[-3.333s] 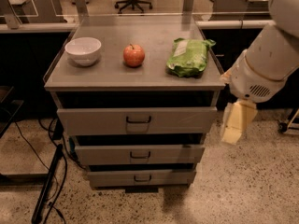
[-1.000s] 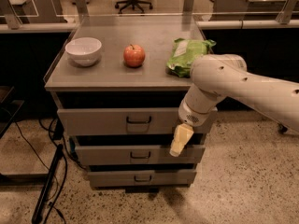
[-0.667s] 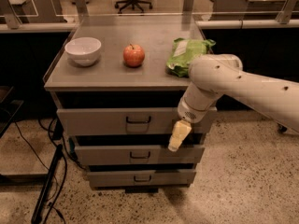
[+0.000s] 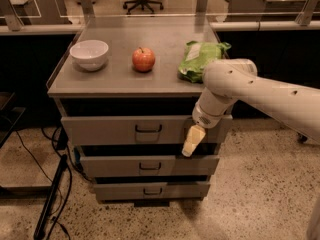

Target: Open top drawer

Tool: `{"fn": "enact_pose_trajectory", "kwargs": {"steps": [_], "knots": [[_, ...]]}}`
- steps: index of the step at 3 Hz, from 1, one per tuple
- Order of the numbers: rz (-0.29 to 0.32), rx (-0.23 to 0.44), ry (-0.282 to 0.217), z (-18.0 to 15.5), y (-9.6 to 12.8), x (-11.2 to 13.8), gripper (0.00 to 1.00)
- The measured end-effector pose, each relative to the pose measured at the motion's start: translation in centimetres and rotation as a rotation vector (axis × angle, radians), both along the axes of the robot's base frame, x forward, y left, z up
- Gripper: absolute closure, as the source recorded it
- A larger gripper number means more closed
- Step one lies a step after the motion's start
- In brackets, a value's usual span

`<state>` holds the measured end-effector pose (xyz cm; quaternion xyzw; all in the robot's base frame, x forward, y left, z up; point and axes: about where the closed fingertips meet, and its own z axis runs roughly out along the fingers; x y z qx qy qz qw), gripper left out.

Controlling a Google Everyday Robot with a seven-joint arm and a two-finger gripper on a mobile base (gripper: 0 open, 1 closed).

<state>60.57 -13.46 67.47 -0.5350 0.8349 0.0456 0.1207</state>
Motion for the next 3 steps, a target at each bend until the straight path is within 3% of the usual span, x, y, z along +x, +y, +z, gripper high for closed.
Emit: {"fn": "enact_pose_trajectory", "kwargs": {"steps": [3], "knots": [[0.034,-0.006,0.035,-1.6,1.0,-0.9,0.0]]}}
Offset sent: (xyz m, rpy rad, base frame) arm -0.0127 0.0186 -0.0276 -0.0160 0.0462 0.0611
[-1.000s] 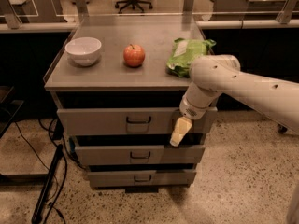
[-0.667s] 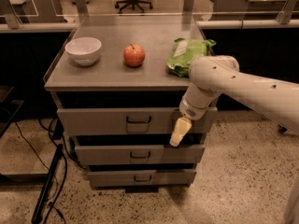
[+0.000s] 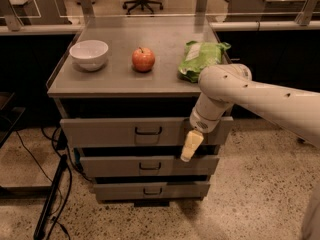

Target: Open top drawer

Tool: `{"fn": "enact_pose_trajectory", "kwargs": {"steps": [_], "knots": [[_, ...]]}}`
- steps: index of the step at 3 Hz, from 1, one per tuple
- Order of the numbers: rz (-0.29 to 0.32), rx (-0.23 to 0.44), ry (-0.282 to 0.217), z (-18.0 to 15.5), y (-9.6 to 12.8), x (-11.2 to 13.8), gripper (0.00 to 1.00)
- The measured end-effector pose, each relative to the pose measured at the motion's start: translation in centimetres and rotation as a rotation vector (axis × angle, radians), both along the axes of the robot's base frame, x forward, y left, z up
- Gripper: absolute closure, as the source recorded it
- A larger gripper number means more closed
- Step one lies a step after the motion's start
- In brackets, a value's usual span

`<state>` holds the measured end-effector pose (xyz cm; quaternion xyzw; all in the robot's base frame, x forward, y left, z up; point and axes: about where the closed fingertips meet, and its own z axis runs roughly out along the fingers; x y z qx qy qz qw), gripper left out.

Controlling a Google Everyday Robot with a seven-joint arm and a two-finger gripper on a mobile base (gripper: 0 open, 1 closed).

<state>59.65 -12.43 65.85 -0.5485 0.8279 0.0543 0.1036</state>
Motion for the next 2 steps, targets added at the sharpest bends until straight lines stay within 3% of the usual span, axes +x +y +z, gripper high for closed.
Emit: {"fn": "enact_pose_trajectory", "kwargs": {"steps": [2], "knots": [[0.012,0.005,0.023,-0.26,0.24,-1.19,0.0]]}}
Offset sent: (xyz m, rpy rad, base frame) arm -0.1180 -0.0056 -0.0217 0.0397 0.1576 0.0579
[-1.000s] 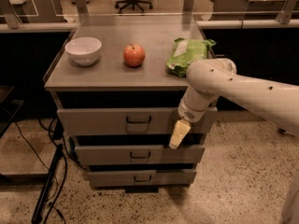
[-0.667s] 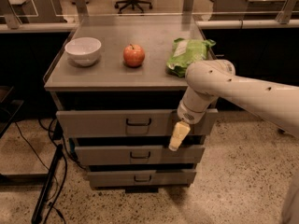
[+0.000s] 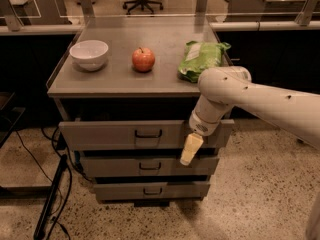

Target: Open top drawer

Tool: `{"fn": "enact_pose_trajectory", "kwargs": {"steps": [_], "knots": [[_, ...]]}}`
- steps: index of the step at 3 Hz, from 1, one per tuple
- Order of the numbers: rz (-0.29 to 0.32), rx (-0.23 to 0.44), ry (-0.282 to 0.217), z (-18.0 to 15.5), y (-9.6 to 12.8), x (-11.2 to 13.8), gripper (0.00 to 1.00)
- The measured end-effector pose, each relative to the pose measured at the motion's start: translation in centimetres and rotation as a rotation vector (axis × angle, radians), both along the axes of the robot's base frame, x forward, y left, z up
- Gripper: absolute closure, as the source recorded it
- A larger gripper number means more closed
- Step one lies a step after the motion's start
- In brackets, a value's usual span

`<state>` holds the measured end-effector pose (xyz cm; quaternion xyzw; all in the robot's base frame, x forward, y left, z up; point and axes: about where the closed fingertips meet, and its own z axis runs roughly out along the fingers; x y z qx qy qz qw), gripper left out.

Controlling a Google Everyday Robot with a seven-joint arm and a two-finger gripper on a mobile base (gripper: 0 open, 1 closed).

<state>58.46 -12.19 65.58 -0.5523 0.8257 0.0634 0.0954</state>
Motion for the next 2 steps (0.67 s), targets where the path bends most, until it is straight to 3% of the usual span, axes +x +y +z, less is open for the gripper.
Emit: {"fn": "enact_pose_trajectory", "kwargs": {"steps": [1,2], "knots": [[0.001,0.002,0.016,-0.1,-0.4,-1.3,0.0],[-0.001,0.018,0.042,0.9,-1.5,-5.4,0.0]]}}
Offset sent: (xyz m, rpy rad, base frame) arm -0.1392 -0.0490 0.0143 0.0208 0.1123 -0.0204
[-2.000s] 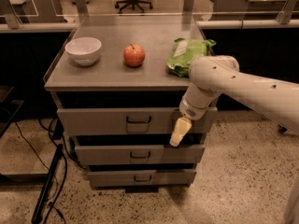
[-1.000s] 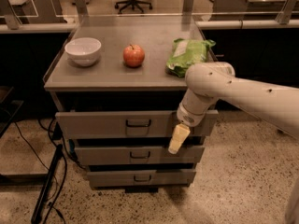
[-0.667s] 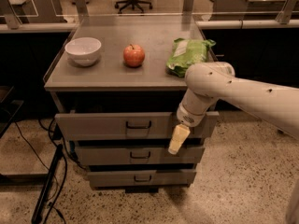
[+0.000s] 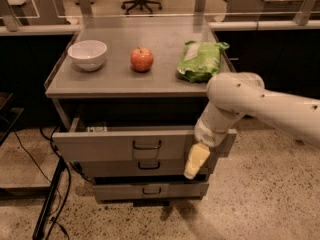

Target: Open top drawer

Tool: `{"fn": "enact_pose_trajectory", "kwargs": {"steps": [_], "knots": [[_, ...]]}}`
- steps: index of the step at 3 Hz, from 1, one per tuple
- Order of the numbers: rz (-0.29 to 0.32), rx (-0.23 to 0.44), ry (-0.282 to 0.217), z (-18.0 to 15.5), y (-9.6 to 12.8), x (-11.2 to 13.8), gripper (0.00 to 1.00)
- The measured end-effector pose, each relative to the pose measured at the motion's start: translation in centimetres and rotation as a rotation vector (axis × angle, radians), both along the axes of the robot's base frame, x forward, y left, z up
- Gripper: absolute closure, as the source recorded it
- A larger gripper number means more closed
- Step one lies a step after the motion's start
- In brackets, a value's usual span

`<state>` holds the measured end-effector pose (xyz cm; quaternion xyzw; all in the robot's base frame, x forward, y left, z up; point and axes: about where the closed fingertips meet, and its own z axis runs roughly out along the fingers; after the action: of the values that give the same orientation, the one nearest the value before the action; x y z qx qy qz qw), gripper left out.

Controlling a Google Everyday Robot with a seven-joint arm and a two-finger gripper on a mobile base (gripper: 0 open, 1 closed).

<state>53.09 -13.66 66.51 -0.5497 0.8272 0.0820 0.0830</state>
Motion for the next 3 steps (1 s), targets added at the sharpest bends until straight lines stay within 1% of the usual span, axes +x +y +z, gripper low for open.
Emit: {"fn": "enact_pose_trajectory", "kwargs": {"steps": [1,2,3], "knots": [[0.0,0.0,0.0,0.0,0.0,0.1,0.0],[-0.003,-0.005,0.024,1.2,-1.5,-3.8,0.0],[-0.009,-0.008,0.024,1.4,-1.9,-4.2,0.0]]}}
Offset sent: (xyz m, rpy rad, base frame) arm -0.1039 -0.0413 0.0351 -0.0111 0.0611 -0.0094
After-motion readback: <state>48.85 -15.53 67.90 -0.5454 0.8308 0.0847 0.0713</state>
